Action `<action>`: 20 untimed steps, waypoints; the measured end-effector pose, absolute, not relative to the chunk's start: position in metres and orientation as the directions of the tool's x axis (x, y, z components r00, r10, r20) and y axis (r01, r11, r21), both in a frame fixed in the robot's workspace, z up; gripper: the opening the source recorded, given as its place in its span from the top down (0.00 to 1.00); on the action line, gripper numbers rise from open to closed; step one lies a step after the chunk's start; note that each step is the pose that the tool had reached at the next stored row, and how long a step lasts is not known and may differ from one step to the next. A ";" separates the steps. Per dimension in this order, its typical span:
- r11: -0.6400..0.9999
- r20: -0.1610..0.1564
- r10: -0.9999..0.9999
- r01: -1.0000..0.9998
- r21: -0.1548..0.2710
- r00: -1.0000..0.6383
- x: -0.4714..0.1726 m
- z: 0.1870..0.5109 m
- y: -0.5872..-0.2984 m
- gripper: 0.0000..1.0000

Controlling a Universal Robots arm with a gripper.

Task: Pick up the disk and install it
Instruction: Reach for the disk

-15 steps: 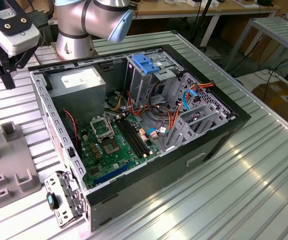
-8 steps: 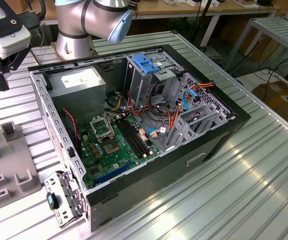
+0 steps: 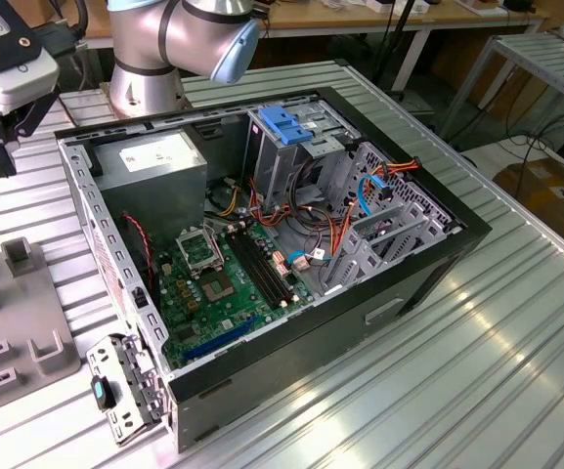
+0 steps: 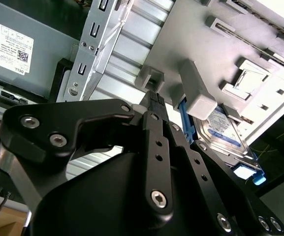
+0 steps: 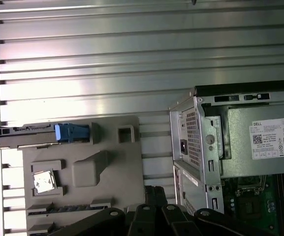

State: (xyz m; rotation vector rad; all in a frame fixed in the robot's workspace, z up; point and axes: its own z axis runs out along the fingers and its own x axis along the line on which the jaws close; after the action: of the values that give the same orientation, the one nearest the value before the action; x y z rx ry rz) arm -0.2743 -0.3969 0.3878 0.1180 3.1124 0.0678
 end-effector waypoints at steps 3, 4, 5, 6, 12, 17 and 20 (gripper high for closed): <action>0.996 -0.024 0.076 0.075 0.044 -0.997 -0.275 0.388 -0.396 0.89; 0.996 -0.024 0.076 0.075 0.044 -0.997 -0.275 0.388 -0.396 0.89; 0.996 -0.024 0.076 0.075 0.044 -0.997 -0.275 0.388 -0.396 0.89; 0.996 -0.024 0.076 0.075 0.044 -0.997 -0.275 0.388 -0.396 0.89; 0.996 -0.024 0.076 0.075 0.044 -0.997 -0.275 0.388 -0.396 0.89; 0.996 -0.024 0.076 0.075 0.044 -0.997 -0.277 0.387 -0.396 0.89; 0.996 -0.024 0.076 0.075 0.044 -0.997 -0.280 0.387 -0.396 0.89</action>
State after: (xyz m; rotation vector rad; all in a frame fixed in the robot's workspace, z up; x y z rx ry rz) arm -0.2804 -0.3960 0.3867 0.1180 3.1125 0.0676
